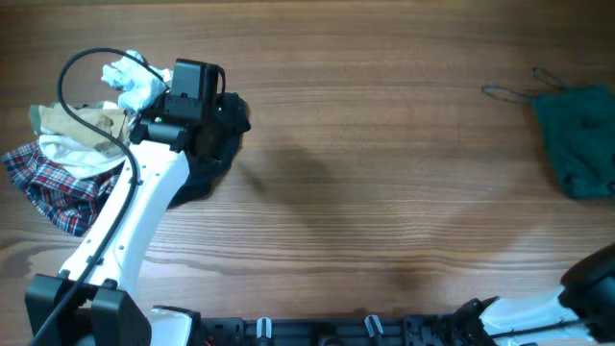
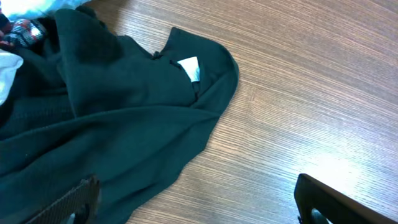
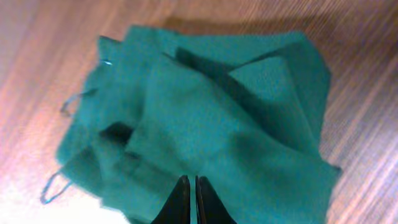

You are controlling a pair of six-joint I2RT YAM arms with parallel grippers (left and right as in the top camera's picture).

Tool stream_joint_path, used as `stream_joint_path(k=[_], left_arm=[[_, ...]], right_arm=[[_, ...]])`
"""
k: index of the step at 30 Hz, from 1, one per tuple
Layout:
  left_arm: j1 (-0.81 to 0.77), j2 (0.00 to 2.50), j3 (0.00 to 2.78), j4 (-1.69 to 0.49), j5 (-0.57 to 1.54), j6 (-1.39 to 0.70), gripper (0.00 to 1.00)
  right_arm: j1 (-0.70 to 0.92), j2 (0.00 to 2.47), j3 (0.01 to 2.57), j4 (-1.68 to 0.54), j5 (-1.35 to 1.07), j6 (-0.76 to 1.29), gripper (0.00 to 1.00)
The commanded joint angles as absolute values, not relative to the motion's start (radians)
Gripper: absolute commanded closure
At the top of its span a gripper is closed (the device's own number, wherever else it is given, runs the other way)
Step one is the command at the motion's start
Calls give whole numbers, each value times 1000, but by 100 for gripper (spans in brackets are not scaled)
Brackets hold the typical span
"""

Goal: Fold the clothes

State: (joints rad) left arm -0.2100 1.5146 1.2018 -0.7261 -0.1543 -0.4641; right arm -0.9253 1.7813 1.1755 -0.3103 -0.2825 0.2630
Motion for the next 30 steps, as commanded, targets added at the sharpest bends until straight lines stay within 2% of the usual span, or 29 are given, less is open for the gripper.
stream_joint_path(k=[1,8,16,19,23,30], left_arm=[[-205,1522,1214,-726,-146,-448,0],[-205,1522,1214,-723,-146,-448,0],[-205,1522,1214,-723,-147,-448,0],[-205,1522,1214,-717,-147,-448,0],[-205,1522,1214,-708,-147,-448,0],[-205,1522,1214,-707,-147,-448,0]], right_arm=[[-912,1897,1189,-300,-270,235,96],[-791,2024,1189,-199,-262,240,96],[-660,2088,1189,-48,-224,351,96],[-625,2088,1189,3,-215,425,96],[-543,2088,1189,-12,-110,638,96],[-478,2088,1190,11,-157,627,96]])
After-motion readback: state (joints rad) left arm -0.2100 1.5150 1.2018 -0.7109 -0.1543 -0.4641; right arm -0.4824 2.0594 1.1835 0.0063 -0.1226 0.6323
